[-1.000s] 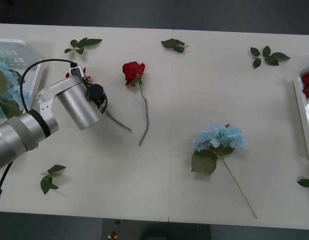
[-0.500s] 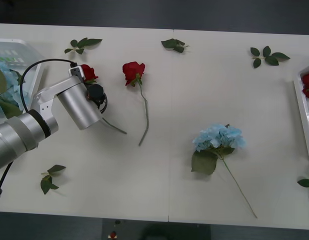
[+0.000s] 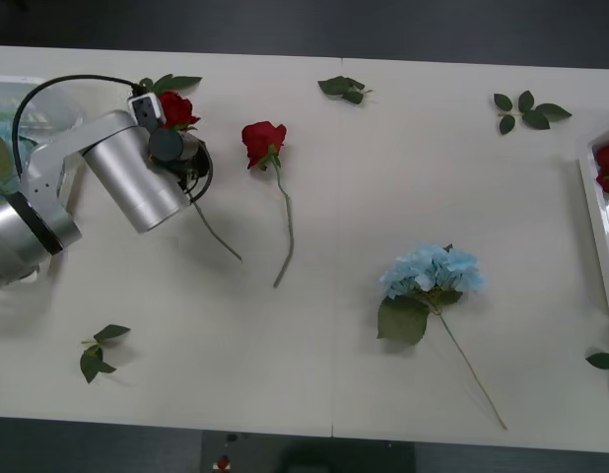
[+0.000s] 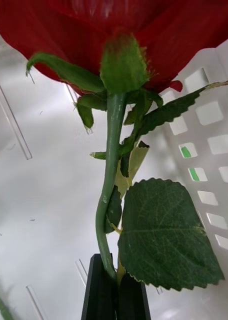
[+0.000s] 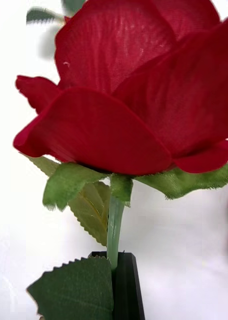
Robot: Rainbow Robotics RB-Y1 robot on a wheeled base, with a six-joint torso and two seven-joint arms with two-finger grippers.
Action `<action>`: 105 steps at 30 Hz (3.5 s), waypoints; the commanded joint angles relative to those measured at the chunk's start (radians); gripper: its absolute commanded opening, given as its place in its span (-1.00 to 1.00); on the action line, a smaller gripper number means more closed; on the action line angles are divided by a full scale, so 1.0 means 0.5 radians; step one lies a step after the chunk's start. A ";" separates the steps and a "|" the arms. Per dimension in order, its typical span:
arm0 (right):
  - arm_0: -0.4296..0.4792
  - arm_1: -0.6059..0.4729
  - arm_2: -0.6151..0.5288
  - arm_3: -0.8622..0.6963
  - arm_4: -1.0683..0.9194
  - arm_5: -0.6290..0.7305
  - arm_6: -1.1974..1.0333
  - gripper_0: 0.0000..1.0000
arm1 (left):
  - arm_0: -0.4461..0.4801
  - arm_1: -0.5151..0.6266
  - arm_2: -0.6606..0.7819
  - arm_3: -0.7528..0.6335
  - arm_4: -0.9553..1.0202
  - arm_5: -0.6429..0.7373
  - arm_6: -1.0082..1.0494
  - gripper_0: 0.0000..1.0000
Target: Put the red flowers into the right box and the blue flowers into the left box
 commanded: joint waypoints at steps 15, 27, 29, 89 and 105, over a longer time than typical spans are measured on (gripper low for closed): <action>-0.019 0.005 0.077 -0.285 -0.051 -0.031 0.245 1.00 | -0.055 -0.034 0.518 -1.139 0.095 0.098 -0.030 -1.00; -0.019 0.002 -0.061 -0.653 -0.631 0.506 0.776 1.00 | -0.064 -0.642 0.463 -1.185 -0.068 -0.482 -0.109 -1.00; -0.031 0.002 -0.088 -0.678 -0.741 0.595 0.868 1.00 | -0.064 -0.737 0.413 -1.149 -0.163 -0.553 -0.100 -1.00; -0.547 0.226 0.117 -0.727 -2.723 1.759 0.214 1.00 | 0.206 -1.154 0.318 -1.010 -0.755 -0.697 0.127 -1.00; -0.553 0.339 0.234 -0.853 -2.714 1.759 -0.022 -0.96 | 0.206 -1.154 0.318 -1.010 -0.755 -0.697 0.127 -1.00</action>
